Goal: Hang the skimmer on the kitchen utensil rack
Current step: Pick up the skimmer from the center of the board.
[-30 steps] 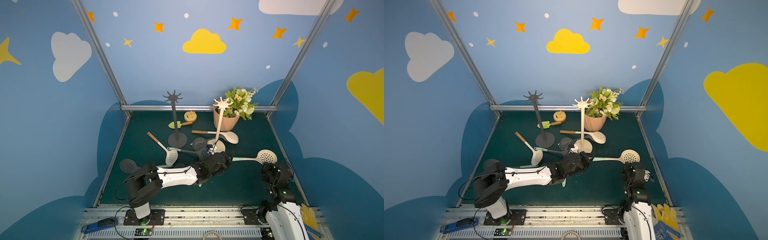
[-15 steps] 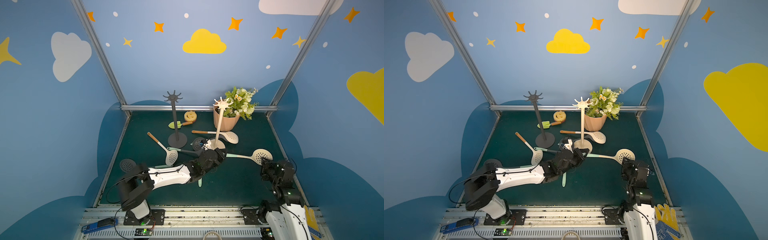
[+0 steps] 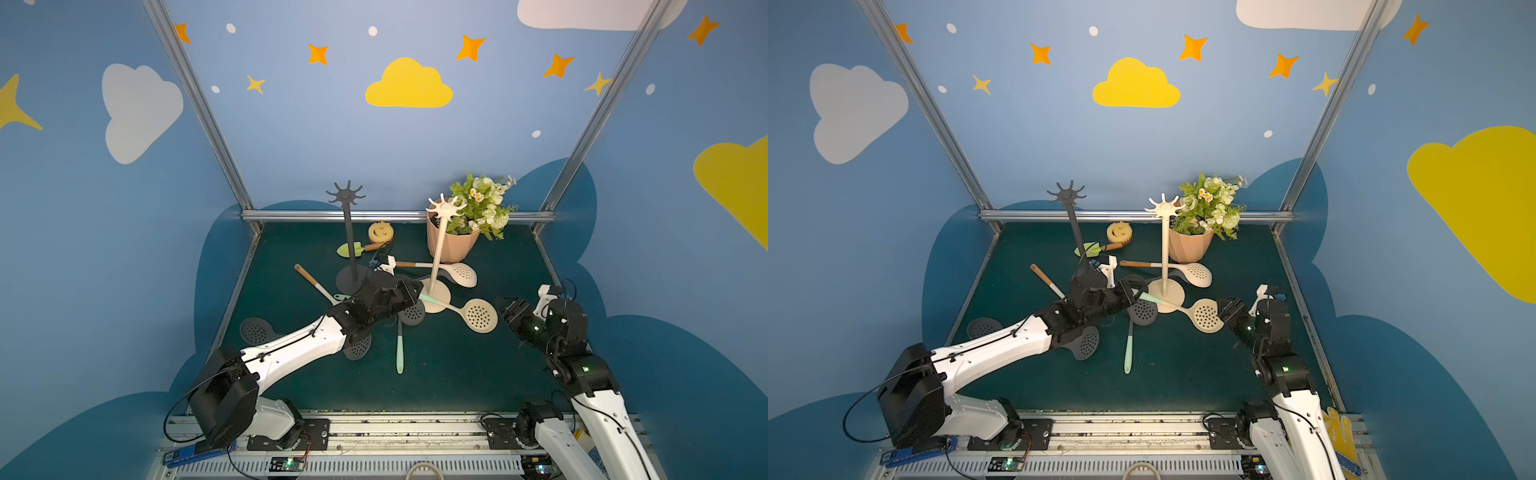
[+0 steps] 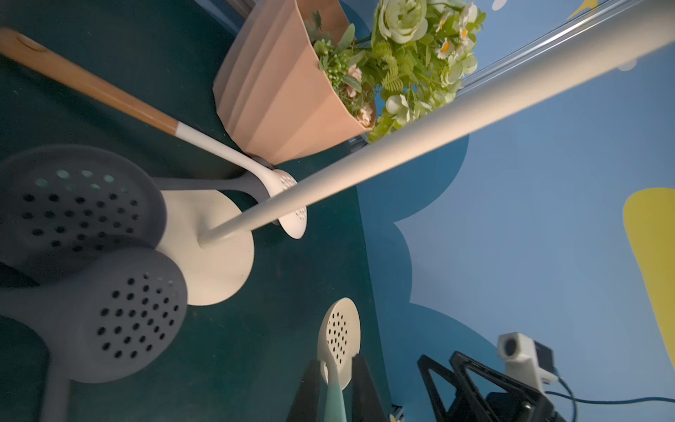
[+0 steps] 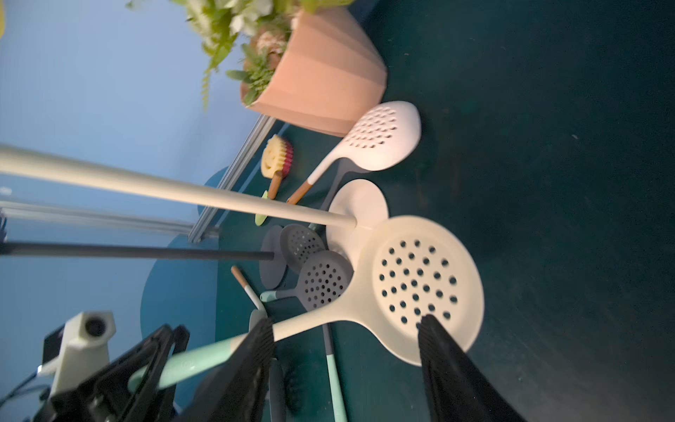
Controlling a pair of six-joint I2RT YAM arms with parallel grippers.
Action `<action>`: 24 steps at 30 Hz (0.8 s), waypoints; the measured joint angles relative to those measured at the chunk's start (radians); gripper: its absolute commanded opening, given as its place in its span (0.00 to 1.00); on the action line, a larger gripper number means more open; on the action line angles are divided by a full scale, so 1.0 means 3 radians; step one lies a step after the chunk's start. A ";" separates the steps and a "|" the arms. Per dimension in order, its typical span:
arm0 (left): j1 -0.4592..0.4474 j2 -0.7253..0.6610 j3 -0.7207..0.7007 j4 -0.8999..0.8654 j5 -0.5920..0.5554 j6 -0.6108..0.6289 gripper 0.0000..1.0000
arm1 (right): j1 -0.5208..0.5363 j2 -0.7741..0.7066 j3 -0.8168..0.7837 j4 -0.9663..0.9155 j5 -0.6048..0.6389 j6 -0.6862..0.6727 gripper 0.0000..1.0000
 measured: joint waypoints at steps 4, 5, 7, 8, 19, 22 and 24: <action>0.0299 -0.0048 0.0178 -0.0341 0.0432 0.0348 0.07 | 0.0221 0.0038 0.0031 0.0296 -0.0261 -0.0746 0.64; 0.0362 -0.0043 0.0257 -0.0450 0.0553 0.0446 0.07 | 0.0284 0.0053 0.0033 0.0371 -0.0351 -0.0949 0.65; 0.0445 -0.0015 0.0417 -0.0655 0.0741 0.0582 0.07 | 0.0413 0.0113 0.0052 0.0477 -0.0483 -0.1280 0.65; 0.0479 0.0009 0.0506 -0.0757 0.0834 0.0650 0.07 | 0.0518 0.0161 0.0066 0.0537 -0.0528 -0.1475 0.65; 0.0554 0.0267 0.1211 -0.1623 0.1203 0.0833 0.06 | 0.2050 0.0510 -0.0009 0.1199 0.0412 -0.3059 0.65; 0.0556 0.0337 0.1354 -0.1809 0.1219 0.0765 0.05 | 0.2317 0.0665 -0.0106 0.1443 0.0815 -0.3440 0.65; 0.0558 0.0343 0.1371 -0.1904 0.1225 0.0698 0.04 | 0.2449 0.0820 -0.0127 0.1558 0.1055 -0.3639 0.65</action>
